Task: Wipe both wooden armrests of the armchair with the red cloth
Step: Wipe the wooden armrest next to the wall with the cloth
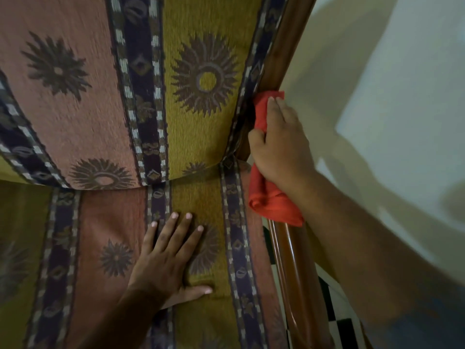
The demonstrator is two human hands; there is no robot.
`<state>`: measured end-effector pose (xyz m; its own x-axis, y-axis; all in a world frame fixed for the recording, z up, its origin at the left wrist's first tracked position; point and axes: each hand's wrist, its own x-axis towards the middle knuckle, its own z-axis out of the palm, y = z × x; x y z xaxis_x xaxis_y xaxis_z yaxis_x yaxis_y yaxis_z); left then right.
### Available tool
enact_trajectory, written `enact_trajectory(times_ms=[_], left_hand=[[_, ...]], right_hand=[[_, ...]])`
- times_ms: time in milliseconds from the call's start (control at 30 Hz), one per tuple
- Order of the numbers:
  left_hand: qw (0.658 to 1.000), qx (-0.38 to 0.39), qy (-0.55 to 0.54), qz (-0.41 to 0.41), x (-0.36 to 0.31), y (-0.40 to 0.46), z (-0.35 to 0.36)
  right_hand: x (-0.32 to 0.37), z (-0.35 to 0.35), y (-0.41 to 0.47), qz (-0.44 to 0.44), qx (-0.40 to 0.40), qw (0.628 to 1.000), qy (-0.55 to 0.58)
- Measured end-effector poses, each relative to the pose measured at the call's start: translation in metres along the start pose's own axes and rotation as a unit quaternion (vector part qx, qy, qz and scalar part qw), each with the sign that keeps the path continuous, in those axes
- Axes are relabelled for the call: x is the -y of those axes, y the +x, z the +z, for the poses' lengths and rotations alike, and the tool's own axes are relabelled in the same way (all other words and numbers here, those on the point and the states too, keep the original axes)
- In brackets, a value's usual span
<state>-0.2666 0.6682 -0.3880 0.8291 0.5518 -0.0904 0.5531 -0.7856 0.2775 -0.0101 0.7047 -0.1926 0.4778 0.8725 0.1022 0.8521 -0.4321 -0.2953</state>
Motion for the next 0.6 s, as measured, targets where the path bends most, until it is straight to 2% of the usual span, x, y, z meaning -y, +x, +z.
enact_trajectory(times_ms=[267,467,600], left_hand=[[1.000,0.005,-0.005,-0.001,0.003,0.003,0.005],[1.000,-0.003,-0.012,0.003,0.002,0.002,0.004],[1.000,-0.011,0.004,0.002,0.002,0.002,0.006]], right_hand=[[0.001,0.000,0.022,-0.015,0.009,1.000,0.000],[-0.011,-0.004,-0.042,-0.023,0.048,0.999,-0.013],[-0.012,-0.002,-0.010,-0.049,0.071,0.995,-0.048]])
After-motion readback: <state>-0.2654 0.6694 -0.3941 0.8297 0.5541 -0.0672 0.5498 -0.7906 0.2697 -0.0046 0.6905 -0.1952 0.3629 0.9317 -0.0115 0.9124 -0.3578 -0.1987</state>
